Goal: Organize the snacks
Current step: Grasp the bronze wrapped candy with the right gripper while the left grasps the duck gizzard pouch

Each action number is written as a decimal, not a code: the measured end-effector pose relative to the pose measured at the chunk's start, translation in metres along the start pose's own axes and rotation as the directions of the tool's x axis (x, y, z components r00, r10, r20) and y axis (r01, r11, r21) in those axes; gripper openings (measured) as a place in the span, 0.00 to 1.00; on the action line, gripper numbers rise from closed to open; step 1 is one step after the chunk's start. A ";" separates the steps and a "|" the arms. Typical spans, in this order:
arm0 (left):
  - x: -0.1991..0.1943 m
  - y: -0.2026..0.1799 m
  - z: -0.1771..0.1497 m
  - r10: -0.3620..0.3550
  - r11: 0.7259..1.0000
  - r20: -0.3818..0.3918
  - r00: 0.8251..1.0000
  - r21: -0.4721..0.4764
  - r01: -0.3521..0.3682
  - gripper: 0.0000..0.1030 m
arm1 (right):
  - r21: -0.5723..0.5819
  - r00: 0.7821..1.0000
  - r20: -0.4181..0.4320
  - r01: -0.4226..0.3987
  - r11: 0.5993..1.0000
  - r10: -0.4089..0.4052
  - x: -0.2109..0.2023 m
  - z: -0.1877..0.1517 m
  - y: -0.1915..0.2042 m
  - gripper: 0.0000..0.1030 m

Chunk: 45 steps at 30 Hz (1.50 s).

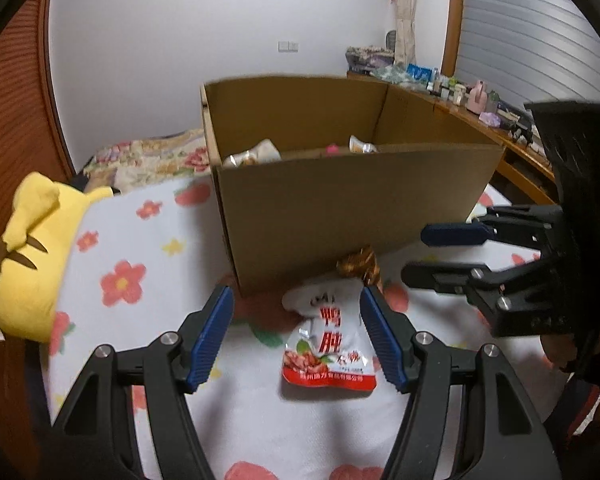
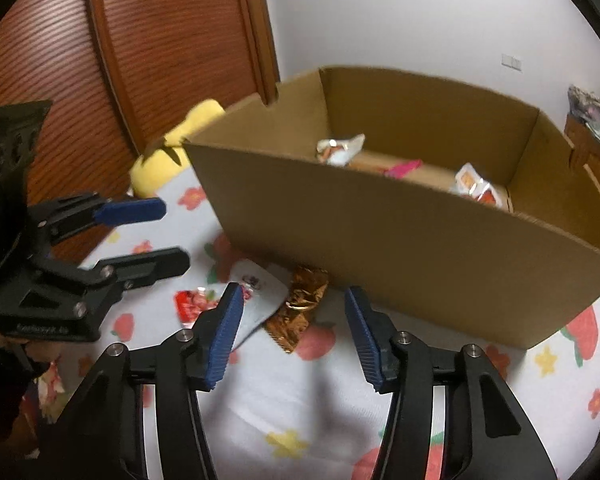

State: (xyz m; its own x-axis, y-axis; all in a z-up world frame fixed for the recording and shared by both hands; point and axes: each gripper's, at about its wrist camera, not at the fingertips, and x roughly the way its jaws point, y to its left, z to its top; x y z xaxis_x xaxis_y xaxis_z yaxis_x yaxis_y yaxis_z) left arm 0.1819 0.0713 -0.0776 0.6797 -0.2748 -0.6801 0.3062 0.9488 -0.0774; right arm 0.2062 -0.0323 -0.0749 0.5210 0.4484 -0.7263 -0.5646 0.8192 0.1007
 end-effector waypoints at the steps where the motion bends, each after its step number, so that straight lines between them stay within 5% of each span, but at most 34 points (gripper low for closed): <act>1: 0.004 -0.001 -0.002 -0.002 1.000 -0.008 1.000 0.000 0.002 0.64 | 0.002 1.000 -0.011 0.007 1.000 -0.007 0.005 -0.001 -0.001 0.51; 18: 0.031 -0.002 -0.019 -0.007 1.000 -0.063 0.998 -0.022 0.006 0.64 | 0.035 0.997 -0.075 -0.008 0.999 0.010 0.047 -0.005 -0.009 0.33; 33: 0.024 0.001 -0.026 0.022 0.999 -0.077 0.997 -0.026 -0.024 0.63 | 0.024 0.997 -0.078 0.002 1.000 0.000 0.051 -0.006 -0.007 0.35; 37: 0.026 -0.004 -0.020 0.003 0.999 -0.069 0.998 -0.032 -0.005 0.63 | 0.025 0.996 -0.085 -0.004 1.000 0.006 0.052 -0.008 -0.007 0.23; 45: 0.043 -0.021 -0.011 -0.002 1.000 -0.088 0.996 -0.016 0.000 0.67 | 0.026 0.997 -0.076 -0.001 1.000 0.003 0.040 -0.013 -0.009 0.18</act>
State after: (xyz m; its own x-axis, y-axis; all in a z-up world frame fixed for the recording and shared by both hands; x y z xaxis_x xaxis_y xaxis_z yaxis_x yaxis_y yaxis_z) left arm 0.1973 0.0412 -0.1126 0.6182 -0.2618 -0.7411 0.2954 0.9512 -0.0896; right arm 0.2231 -0.0265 -0.1137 0.4693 0.4227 -0.7753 -0.5481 0.8278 0.1196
